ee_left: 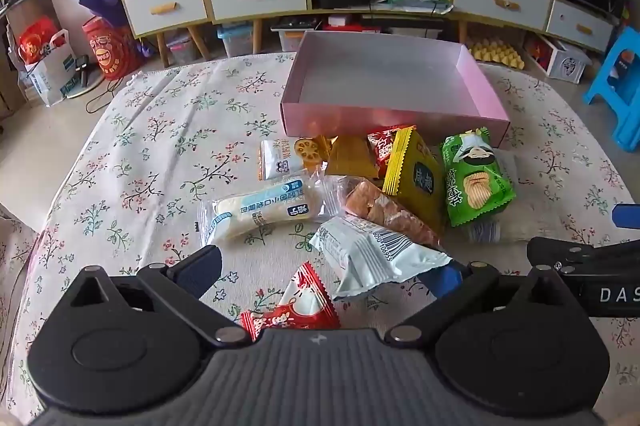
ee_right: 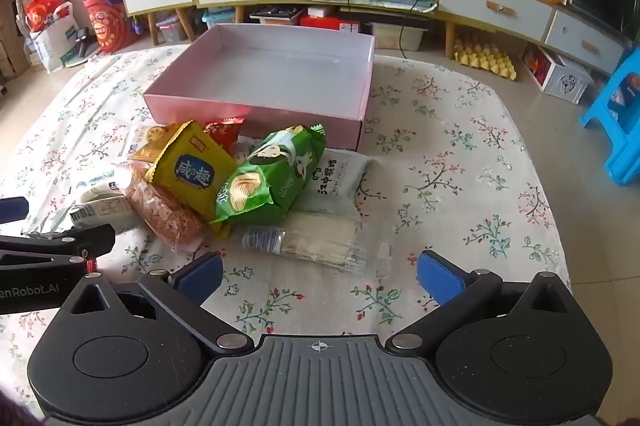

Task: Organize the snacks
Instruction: 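Move both grippers toward the snack pile in front of the pink box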

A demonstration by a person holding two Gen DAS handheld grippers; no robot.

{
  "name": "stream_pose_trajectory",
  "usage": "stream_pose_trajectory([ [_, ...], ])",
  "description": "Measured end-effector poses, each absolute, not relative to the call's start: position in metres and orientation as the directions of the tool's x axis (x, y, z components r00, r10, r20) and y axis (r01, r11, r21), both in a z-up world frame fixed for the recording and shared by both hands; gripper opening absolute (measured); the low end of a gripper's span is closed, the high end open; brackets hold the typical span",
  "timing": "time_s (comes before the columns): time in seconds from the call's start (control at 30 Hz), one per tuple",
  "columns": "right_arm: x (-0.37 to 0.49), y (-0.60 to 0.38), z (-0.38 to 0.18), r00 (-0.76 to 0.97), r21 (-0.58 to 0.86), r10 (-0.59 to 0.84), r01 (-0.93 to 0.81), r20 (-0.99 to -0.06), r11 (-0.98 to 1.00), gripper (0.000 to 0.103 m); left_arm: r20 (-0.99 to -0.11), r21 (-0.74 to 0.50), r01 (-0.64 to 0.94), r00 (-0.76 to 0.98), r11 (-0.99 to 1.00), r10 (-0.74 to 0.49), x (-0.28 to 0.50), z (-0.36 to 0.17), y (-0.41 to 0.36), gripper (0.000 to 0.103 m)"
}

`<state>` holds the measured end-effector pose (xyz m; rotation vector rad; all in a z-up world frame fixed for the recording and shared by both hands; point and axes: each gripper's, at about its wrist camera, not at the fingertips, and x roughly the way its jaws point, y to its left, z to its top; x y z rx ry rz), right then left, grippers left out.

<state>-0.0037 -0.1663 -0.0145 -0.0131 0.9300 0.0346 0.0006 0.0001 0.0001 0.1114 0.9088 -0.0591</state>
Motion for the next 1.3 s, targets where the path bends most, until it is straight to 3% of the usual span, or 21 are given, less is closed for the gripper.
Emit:
stream_pose_trajectory([
  [1.3, -0.0013, -0.1688, -0.0183, 0.588, -0.003, -0.002, -0.002, -0.809, 1.000, 0.103, -0.794, 0.019, 0.098, 0.606, 0.995, -0.044, -0.0021, -0.0024, 0.0034, 0.103],
])
